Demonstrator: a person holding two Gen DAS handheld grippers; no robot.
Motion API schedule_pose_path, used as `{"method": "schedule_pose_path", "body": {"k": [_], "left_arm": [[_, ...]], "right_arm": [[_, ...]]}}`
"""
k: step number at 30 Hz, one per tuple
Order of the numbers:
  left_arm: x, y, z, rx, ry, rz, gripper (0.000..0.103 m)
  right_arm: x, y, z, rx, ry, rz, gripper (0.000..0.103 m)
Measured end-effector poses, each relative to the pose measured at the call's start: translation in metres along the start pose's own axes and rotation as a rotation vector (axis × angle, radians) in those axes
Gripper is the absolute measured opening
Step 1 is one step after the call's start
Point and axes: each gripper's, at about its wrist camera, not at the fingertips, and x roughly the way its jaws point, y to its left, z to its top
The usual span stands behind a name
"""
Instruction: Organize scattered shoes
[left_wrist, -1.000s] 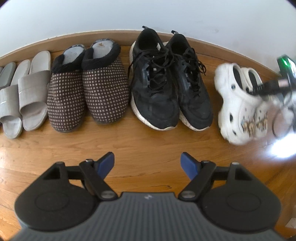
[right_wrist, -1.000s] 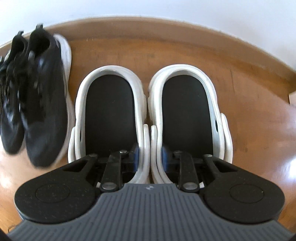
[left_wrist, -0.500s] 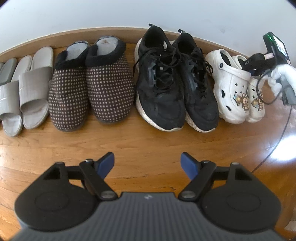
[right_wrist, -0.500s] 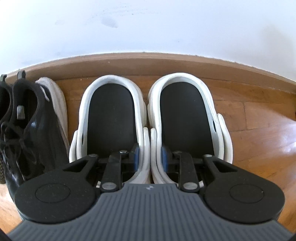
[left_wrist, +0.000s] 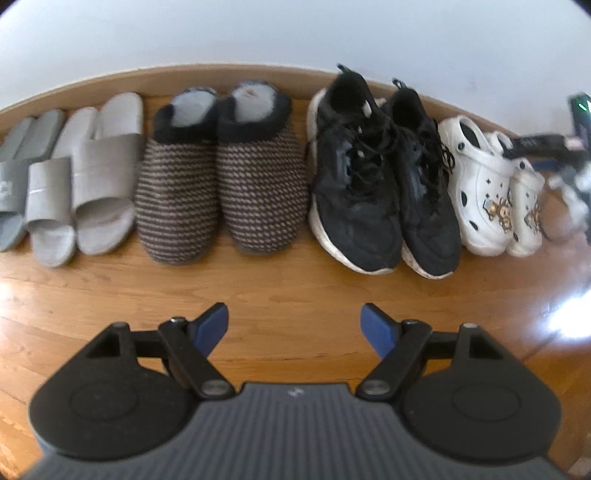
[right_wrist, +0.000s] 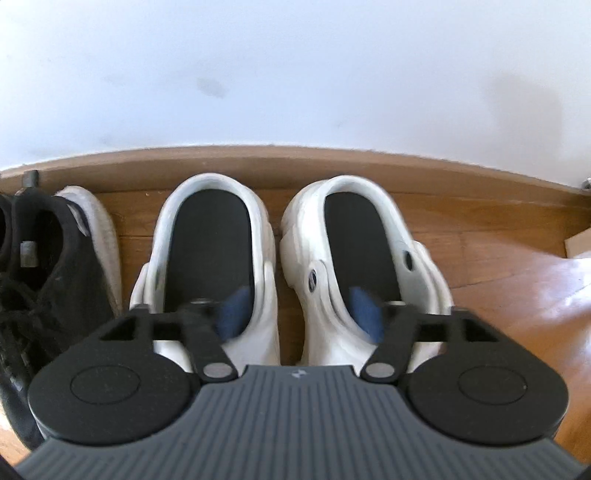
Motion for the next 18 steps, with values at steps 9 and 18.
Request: {"method": "schedule_pose_path", "body": {"k": [9, 18], "left_arm": [[-0.070, 0.007, -0.013, 0.028, -0.117, 0.011, 0.077], [-0.181, 0.012, -0.046, 0.010, -0.196, 0.030, 0.077]], "right_arm": [[-0.165, 0.026, -0.067, 0.093, -0.167, 0.194, 0.083], [-0.321, 0.073, -0.122, 0.103, -0.187, 0.291, 0.089]]}}
